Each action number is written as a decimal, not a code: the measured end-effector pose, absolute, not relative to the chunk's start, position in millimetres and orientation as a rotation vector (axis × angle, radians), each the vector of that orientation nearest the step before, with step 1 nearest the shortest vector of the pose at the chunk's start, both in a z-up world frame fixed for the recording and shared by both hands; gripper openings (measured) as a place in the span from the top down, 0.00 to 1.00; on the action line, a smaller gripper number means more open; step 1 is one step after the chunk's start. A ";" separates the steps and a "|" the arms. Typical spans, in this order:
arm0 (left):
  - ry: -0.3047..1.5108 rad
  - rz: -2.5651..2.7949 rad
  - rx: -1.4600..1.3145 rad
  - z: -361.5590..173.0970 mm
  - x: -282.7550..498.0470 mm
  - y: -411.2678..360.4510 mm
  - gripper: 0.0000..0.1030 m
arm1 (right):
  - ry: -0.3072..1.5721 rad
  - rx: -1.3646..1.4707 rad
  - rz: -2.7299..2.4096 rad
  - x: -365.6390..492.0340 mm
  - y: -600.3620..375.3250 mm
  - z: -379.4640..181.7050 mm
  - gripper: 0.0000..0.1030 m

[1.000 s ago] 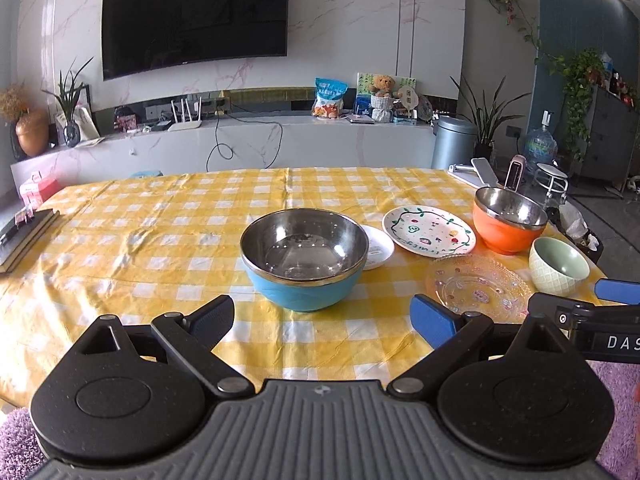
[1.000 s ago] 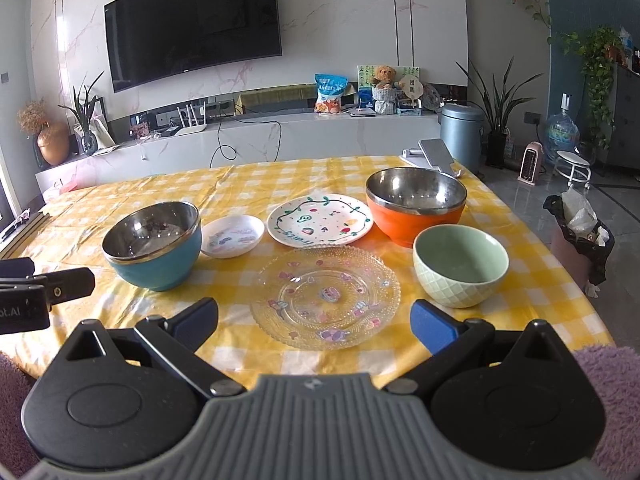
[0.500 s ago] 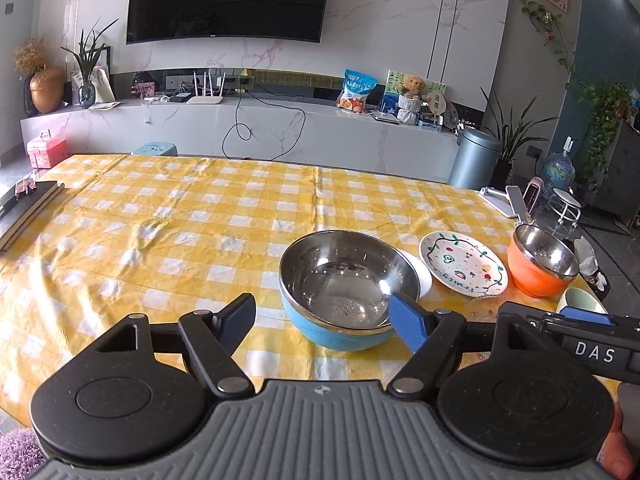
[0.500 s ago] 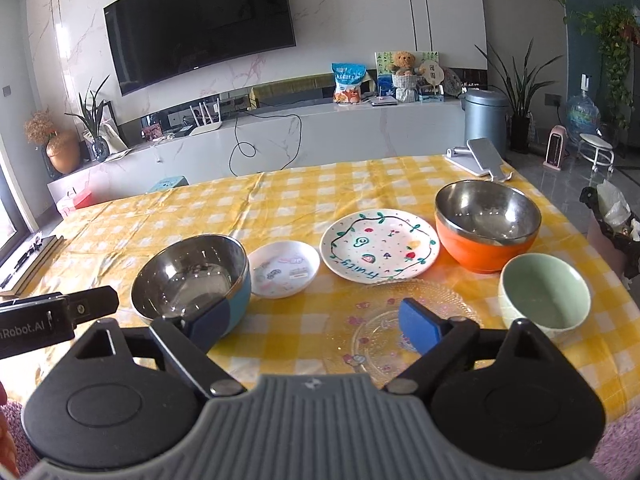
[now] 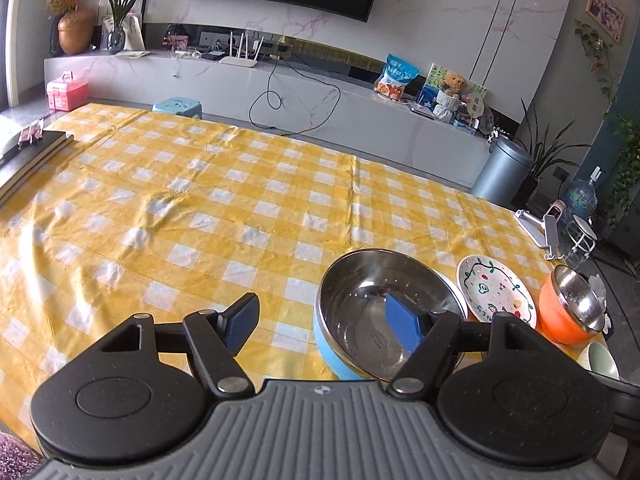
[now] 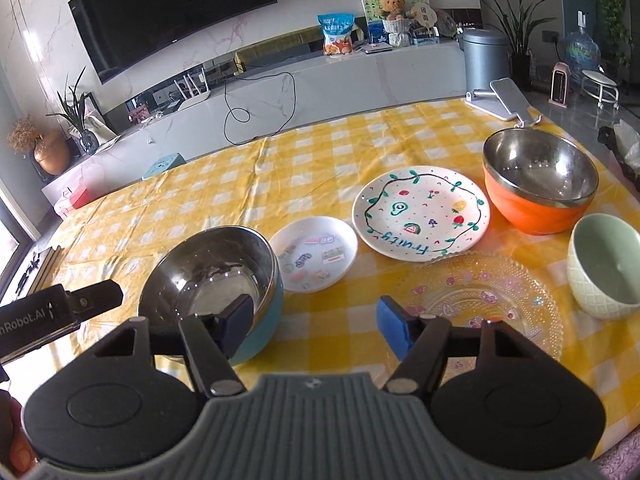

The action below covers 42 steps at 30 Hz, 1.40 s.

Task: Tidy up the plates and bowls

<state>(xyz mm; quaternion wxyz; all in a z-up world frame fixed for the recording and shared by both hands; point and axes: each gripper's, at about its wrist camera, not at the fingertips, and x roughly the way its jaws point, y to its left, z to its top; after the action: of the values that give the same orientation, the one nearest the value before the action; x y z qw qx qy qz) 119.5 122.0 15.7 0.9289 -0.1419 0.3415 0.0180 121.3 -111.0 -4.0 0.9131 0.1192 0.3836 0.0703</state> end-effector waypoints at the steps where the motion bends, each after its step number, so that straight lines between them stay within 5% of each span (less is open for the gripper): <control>1: 0.715 0.031 -0.302 12.7 123.1 122.4 0.19 | 0.797 0.249 0.143 123.7 -109.6 -5.6 0.37; 13: 0.827 -0.004 -0.332 -10.1 150.7 120.8 0.43 | 0.862 0.304 0.156 147.6 -94.4 -16.9 0.65; 20: 0.871 -0.019 -0.296 -17.3 157.2 110.7 0.70 | 0.885 0.316 0.172 155.9 -85.2 -19.4 0.90; 24: 0.878 -0.007 -0.261 -16.2 154.7 107.9 0.81 | 0.882 0.288 0.155 154.1 -81.4 -17.4 0.92; 42: 0.826 -0.009 -0.242 23.9 90.5 101.9 0.82 | 0.896 0.330 0.167 99.9 -100.1 7.8 0.94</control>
<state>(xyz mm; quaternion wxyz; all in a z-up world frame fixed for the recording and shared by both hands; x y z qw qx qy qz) 90.5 101.9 23.9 0.9087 -0.1173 0.4006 -0.0041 99.9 -100.1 7.8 0.8848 0.1585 0.4308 0.0802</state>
